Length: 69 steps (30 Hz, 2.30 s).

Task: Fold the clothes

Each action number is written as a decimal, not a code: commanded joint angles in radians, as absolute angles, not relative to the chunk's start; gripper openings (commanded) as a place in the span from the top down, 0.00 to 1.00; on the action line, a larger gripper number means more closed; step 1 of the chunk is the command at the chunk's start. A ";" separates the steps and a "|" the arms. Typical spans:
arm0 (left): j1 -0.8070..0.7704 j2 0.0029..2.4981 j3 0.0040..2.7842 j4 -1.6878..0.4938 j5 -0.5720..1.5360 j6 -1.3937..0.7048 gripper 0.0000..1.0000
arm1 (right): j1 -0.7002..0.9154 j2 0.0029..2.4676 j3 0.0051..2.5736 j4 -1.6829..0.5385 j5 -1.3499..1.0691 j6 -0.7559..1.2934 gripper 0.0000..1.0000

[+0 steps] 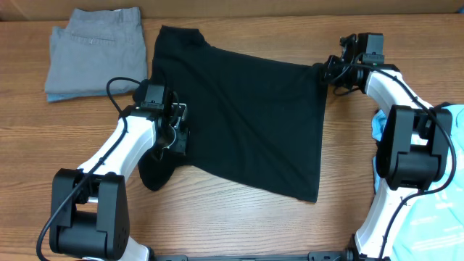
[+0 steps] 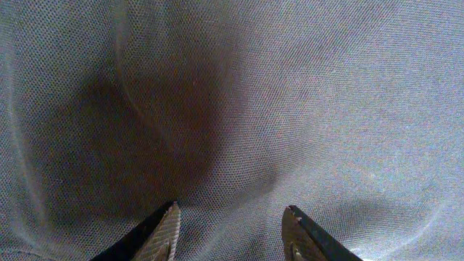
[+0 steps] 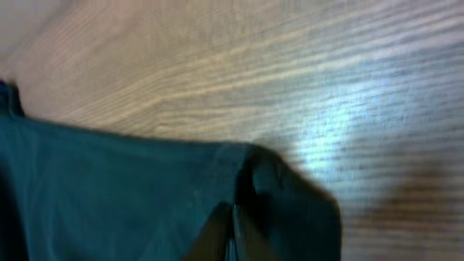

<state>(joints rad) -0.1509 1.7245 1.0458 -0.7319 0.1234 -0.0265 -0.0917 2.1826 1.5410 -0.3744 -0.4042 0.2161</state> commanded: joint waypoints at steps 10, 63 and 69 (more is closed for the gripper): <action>-0.151 1.728 1.039 -0.727 0.120 -0.029 0.51 | -0.152 2.181 1.654 -0.446 -0.397 0.213 0.96; -0.150 1.724 1.399 -0.955 0.125 -0.019 0.18 | -0.119 2.186 1.531 -0.649 -0.400 0.123 0.65; -0.150 1.724 1.399 -0.957 0.124 -0.018 0.18 | -0.120 2.186 1.533 -0.622 -0.417 0.128 0.84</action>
